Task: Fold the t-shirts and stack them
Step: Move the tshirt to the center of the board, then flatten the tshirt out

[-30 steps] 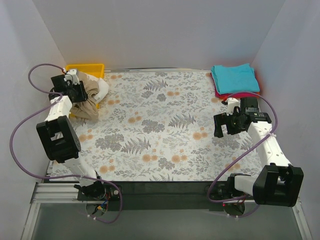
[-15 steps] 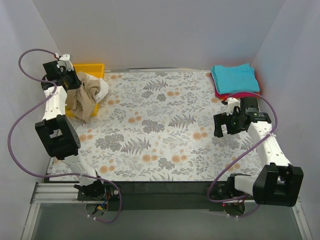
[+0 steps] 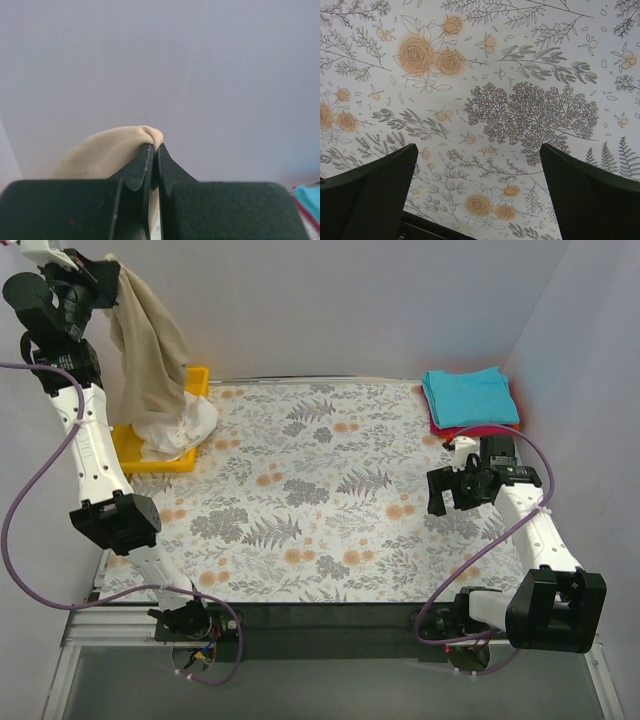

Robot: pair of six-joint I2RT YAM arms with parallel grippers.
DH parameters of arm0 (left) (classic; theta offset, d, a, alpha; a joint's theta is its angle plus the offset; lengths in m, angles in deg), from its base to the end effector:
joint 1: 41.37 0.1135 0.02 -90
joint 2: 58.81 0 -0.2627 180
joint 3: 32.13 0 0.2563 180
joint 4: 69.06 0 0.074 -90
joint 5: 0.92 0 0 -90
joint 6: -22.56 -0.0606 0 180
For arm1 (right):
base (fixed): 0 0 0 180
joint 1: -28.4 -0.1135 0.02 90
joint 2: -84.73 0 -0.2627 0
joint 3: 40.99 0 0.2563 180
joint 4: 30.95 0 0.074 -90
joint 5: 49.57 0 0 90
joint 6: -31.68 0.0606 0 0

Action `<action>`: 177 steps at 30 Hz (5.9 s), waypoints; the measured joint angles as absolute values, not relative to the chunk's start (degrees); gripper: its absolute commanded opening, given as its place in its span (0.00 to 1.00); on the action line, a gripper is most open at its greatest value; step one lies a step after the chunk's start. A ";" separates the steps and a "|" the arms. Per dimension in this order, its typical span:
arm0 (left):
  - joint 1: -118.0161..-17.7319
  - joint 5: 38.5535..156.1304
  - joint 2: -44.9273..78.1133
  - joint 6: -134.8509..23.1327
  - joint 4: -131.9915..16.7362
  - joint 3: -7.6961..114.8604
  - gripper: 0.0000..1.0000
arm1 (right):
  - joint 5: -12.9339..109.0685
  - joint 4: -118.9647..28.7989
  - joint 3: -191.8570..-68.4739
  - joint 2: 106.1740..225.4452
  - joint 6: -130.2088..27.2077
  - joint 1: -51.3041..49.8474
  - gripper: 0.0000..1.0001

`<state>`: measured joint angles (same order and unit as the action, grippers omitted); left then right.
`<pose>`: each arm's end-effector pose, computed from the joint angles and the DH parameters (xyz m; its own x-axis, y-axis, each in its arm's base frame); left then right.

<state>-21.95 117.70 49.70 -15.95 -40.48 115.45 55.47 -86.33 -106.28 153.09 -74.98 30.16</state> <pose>0.4128 0.1147 0.5473 -0.0123 -0.7327 -0.6805 0.2292 0.6604 -0.7151 0.2488 0.0081 0.2310 -0.7856 -0.2529 -0.5647 -0.3458 0.9363 0.0618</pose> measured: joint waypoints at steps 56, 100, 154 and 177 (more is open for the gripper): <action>-57.17 124.96 16.47 -41.96 -31.23 43.30 0.72 | 66.51 -81.41 -111.17 168.26 -74.72 20.69 0.87; -59.13 122.38 23.99 -34.58 -25.35 67.58 0.00 | 70.47 -62.75 -129.45 194.92 -62.52 8.41 0.96; -55.53 130.31 1.63 -62.16 -18.07 28.53 0.61 | 54.88 -91.73 -109.08 152.17 -105.19 7.89 0.77; -56.20 116.41 60.47 -32.83 -37.18 75.45 0.65 | 53.99 -86.29 -134.25 189.11 -91.94 22.33 0.66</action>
